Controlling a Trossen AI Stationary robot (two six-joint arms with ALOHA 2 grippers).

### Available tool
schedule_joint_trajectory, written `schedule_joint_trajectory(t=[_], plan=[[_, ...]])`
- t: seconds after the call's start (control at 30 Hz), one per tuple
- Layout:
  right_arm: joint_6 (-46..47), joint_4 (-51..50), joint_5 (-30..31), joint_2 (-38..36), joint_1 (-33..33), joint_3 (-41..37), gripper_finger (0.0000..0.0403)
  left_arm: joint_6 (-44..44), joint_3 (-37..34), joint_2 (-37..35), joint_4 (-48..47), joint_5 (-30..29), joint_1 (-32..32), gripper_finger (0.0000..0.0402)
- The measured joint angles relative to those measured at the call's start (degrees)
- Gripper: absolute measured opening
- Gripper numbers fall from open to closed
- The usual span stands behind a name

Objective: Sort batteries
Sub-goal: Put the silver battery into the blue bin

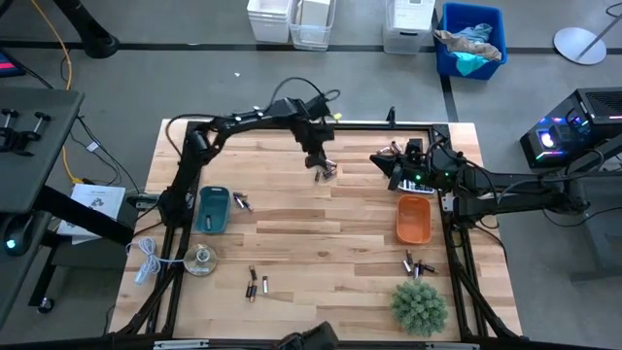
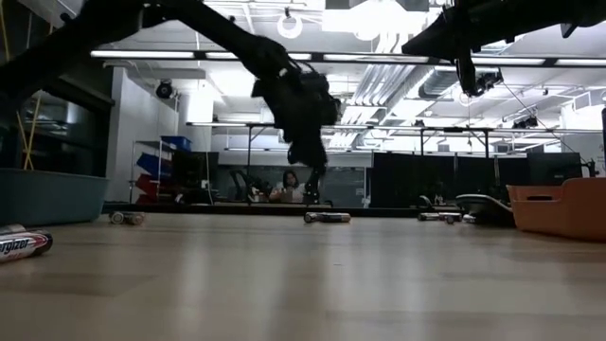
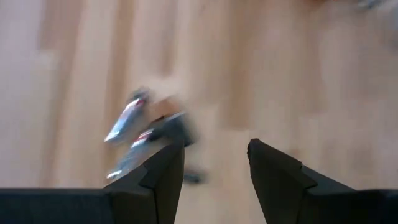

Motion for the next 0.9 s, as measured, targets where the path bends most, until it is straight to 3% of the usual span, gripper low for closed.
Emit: schedule_joint_trajectory(t=[0.1, 0.2, 0.33, 0.43, 0.57, 0.73, 0.9], plan=[[0.0, -0.02, 0.44, 0.0, 0.0, 0.0, 0.0, -5.82, -2.22, -0.46, 7.41, -5.44, -1.43, 0.0162], [0.02, -0.02, 0.83, 0.0, 0.0, 0.0, 0.0, -12.56, -4.53, -0.46, 15.04, -19.66, -4.73, 0.0149], [0.2, -0.07, 0.88, 0.0, 0.0, 0.0, 0.0, -17.32, -6.52, 0.24, 15.75, -37.9, -9.77, 0.0133], [0.0, -0.09, 2.41, 0.0, 0.0, 0.0, 0.0, -24.69, -8.5, 0.28, 15.23, -46.45, -11.97, 0.0127], [0.01, -0.1, 2.8, 0.0, 0.0, 0.0, 0.0, -27.78, -9.15, 0.13, 11.01, -46.55, -10.6, 0.0125], [0.0, -0.46, 2.78, 0.0, 0.0, 0.0, 0.0, -29.62, -9.06, 0.04, 22.97, -32.45, -7.65, 0.0124], [-0.01, -0.46, 2.29, -0.02, 0.0, 0.0, 0.0, -36.14, -8.36, 0.02, 22.92, -33.24, -5.63, 0.0124]])
